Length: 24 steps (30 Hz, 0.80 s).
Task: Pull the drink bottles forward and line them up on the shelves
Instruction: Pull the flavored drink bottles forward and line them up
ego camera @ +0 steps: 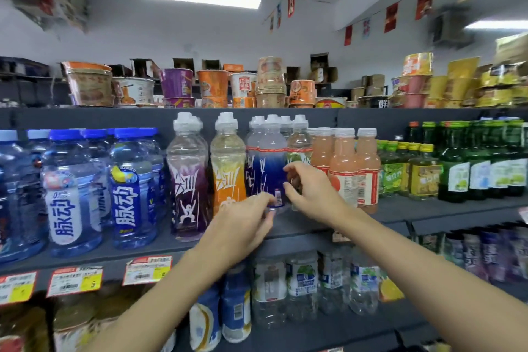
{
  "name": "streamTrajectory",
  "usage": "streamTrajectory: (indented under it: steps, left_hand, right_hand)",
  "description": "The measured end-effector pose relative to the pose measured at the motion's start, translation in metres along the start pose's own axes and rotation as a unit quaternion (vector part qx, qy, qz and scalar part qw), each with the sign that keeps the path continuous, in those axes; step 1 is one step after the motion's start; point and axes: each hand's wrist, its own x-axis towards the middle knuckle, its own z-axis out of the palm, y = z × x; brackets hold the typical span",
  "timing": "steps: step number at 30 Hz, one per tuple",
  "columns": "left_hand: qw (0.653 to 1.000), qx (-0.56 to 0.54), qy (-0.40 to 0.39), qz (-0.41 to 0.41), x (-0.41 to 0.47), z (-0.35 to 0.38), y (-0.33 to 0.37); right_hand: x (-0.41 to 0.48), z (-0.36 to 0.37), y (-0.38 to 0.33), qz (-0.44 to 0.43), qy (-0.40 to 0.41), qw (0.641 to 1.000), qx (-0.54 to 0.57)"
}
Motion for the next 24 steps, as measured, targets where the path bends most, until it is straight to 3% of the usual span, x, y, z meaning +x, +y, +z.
streamTrajectory:
  steps: [4,8,13,15,19,24]
  left_hand:
    - [0.998,-0.018,0.009,-0.06,0.045,0.038,0.014]
    - [0.993,0.082,0.042,-0.075,0.091,0.056,0.012]
    - [0.975,0.136,0.106,-0.142,0.142,0.055,-0.003]
    - [0.97,0.144,0.077,-0.181,0.154,0.054,-0.01]
    - [0.959,0.114,-0.06,-0.253,0.169,0.048,-0.02]
    - [0.969,0.076,-0.058,-0.227,0.174,0.042,-0.023]
  right_hand:
    - [0.019,-0.011,0.024,-0.055,0.012,0.998,-0.019]
    - [0.052,-0.027,0.036,-0.068,0.082,0.993,-0.05]
    - [0.09,-0.043,0.029,0.009,0.012,0.999,-0.051]
    - [0.102,-0.051,0.024,0.033,-0.049,0.996,-0.06]
    - [0.116,-0.054,0.021,0.035,-0.145,0.983,-0.11]
    - [0.126,-0.056,0.024,0.051,-0.137,0.984,-0.1]
